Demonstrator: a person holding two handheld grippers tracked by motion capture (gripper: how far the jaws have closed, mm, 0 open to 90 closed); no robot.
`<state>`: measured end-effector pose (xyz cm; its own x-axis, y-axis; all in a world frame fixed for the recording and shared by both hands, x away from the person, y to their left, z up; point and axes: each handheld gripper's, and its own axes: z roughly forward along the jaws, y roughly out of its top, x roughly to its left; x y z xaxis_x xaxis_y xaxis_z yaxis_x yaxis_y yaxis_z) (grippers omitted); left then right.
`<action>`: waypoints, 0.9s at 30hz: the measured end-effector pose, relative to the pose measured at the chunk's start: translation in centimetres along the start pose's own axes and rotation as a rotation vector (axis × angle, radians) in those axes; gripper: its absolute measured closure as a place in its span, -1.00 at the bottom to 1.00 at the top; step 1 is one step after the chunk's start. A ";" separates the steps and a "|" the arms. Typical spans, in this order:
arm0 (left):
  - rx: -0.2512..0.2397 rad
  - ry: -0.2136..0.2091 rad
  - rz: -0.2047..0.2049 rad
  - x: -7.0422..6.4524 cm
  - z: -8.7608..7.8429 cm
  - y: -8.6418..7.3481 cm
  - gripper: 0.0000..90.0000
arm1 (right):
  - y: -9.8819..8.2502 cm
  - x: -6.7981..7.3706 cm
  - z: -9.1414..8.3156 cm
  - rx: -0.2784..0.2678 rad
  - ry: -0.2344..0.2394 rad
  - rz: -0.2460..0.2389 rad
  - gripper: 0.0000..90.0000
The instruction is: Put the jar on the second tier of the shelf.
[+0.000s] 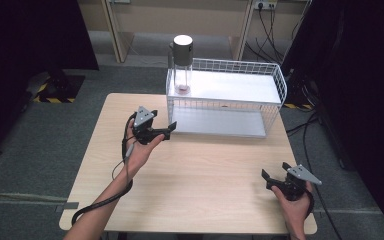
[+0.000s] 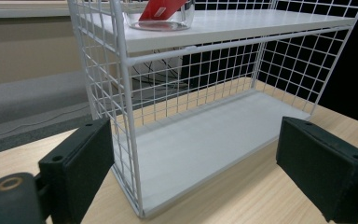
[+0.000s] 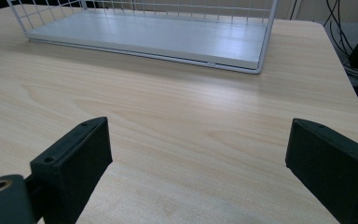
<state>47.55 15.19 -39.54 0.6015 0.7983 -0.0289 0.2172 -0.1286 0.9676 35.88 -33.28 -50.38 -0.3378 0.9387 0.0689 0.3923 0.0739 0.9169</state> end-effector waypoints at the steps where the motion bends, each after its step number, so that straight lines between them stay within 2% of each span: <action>1: 0.000 -0.002 -0.003 0.0 -0.1 -0.1 -0.76 | 0.0 0.0 0.0 0.000 0.000 0.001 -0.84; 27: 0.015 -0.025 -0.012 -0.4 -2.0 -4.0 -0.77 | 0.0 0.1 0.0 0.002 0.001 -0.001 -0.84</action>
<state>44.95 16.55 -42.94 0.6175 0.7851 -0.0470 0.2360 -0.1280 0.9633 35.86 -33.20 -50.38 -0.3391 0.9383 0.0680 0.3937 0.0759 0.9161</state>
